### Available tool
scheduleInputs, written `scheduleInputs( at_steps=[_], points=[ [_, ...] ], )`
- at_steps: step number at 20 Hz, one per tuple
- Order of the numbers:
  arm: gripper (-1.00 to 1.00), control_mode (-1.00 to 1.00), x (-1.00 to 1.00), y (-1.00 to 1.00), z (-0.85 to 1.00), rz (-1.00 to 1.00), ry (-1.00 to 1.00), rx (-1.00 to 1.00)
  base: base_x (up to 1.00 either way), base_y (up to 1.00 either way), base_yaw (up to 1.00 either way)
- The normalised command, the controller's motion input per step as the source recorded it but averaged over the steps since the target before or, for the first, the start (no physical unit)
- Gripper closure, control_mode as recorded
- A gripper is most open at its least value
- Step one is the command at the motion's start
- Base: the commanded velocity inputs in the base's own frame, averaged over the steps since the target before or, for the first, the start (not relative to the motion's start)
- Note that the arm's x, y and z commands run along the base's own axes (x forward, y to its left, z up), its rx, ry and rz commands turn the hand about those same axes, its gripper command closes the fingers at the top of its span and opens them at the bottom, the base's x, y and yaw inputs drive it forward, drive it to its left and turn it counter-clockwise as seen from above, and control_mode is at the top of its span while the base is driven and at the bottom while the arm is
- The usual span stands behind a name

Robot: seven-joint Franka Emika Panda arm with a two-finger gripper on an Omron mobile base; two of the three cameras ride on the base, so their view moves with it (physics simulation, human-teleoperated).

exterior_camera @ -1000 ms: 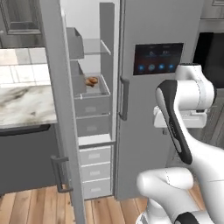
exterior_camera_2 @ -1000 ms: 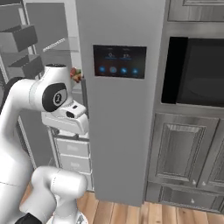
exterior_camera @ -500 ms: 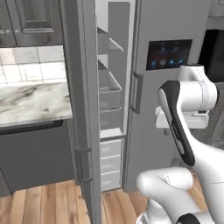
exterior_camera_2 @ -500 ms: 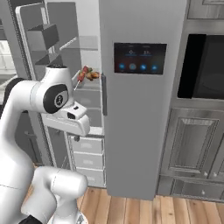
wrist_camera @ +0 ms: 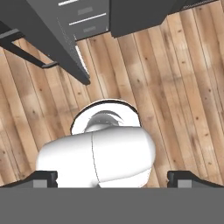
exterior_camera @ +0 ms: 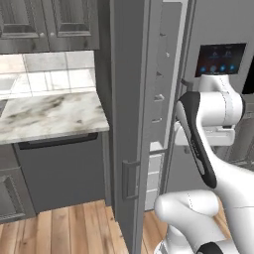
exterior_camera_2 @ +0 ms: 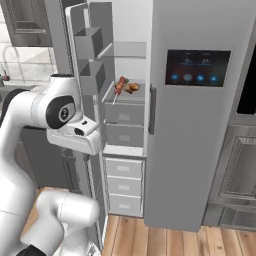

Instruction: Store the kebab skewer in the freezer for long-term storage. Close the freezer door after placing the cooked food.

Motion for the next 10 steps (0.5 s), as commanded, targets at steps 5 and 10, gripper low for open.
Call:
scheduleInputs(
  at_steps=[5,10],
  points=[
    [-1.0,1.0,0.0,0.0,0.0,0.0,0.0,0.0,0.0,0.0,0.02],
    [-1.0,1.0,0.0,0.0,0.0,0.0,0.0,0.0,0.0,0.0,0.03]
  ],
)
